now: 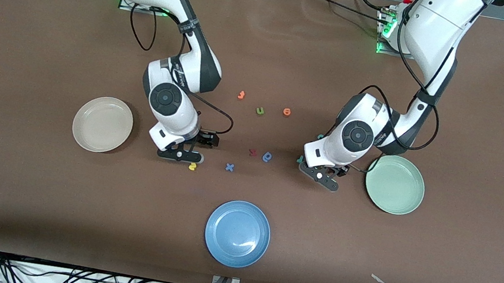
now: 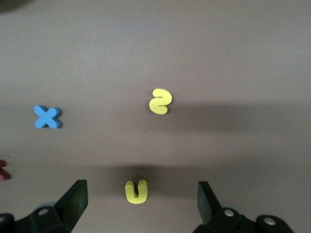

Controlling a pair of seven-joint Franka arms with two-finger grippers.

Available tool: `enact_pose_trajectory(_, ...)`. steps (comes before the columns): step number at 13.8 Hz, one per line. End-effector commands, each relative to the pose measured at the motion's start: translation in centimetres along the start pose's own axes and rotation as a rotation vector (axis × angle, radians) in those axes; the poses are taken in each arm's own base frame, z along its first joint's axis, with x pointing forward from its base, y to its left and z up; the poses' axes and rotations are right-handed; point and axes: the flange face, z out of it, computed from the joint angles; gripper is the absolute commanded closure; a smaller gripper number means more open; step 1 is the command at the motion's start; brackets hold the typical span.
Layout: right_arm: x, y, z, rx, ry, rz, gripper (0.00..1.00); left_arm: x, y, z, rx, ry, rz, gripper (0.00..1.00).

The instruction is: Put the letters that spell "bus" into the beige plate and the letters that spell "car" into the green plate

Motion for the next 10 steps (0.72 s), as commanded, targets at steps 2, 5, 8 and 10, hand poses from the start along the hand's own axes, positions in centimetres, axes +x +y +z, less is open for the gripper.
enact_pose_trajectory(2, -0.6, -0.3, 2.7, -0.029, -0.016, -0.047, 0.0, -1.0, -0.5, 2.0, -0.002, 0.0, 0.013, 0.2)
enact_pose_trajectory(5, -1.1, -0.2, 3.1, -0.039, -0.062, -0.066, 0.0, -1.5, -1.1, 3.2, -0.002, 0.011, 0.004, 0.5)
enact_pose_trajectory(8, -1.6, -0.6, 3.3, -0.03, -0.083, -0.072, 0.01, -1.4, -1.2, 2.7, -0.002, 0.016, 0.004, 0.83)
enact_pose_trajectory(10, -1.8, -0.7, 3.5, -0.032, -0.098, -0.066, 0.06, -1.4, -1.3, 2.3, 0.0, 0.016, 0.003, 0.89)
